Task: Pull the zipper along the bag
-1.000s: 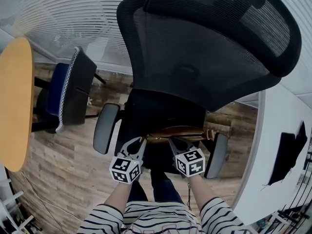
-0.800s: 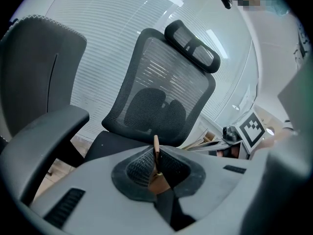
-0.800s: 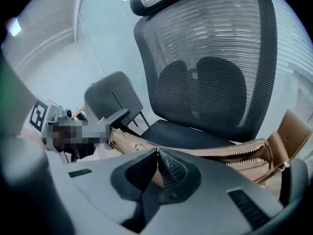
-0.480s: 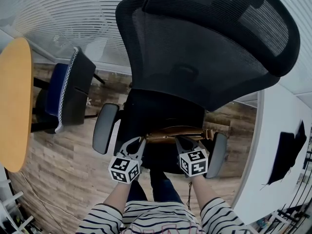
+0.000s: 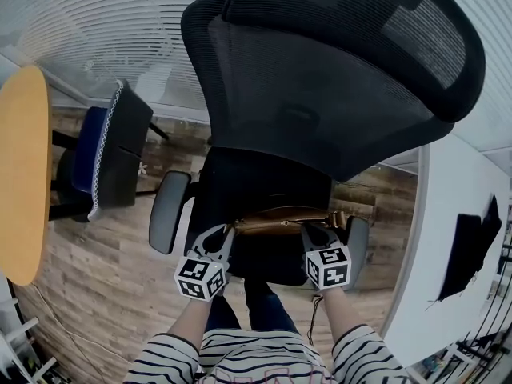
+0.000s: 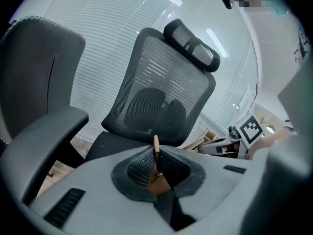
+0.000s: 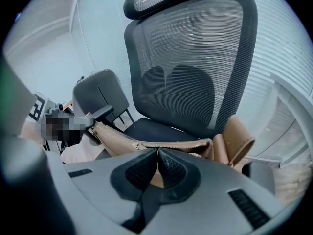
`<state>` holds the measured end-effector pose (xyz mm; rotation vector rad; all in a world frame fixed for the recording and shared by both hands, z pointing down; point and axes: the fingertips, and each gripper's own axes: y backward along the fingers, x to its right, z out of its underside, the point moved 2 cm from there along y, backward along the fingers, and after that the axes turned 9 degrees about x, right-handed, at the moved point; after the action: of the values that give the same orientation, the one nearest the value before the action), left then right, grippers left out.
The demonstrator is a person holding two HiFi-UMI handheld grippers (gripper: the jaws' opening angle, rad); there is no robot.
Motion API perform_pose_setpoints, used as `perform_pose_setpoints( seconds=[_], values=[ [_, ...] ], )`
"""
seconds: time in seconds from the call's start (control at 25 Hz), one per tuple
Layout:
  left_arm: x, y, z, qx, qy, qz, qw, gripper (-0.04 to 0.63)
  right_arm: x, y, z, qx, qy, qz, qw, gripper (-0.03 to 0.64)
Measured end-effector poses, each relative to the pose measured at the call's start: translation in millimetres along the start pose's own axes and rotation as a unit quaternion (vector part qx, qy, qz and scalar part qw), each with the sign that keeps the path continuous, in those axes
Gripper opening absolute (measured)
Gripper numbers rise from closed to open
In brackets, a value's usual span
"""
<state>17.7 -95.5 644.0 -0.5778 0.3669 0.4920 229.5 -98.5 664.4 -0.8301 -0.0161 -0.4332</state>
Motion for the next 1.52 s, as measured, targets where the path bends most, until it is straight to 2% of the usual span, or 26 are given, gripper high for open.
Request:
perform_pose_setpoints(
  seconds=[0.44, 1.52],
  values=[
    [1, 0, 1, -0.001, -0.001, -0.003, 1.0, 0.044, 30, 22, -2, 0.003, 0.004, 0.041, 0.999, 0.032],
    [0, 0, 0, -0.008, -0.003, -0.006, 0.9999, 0.044, 67, 61, -16, 0.018, 0.006, 0.099, 0.995, 0.032]
  ],
)
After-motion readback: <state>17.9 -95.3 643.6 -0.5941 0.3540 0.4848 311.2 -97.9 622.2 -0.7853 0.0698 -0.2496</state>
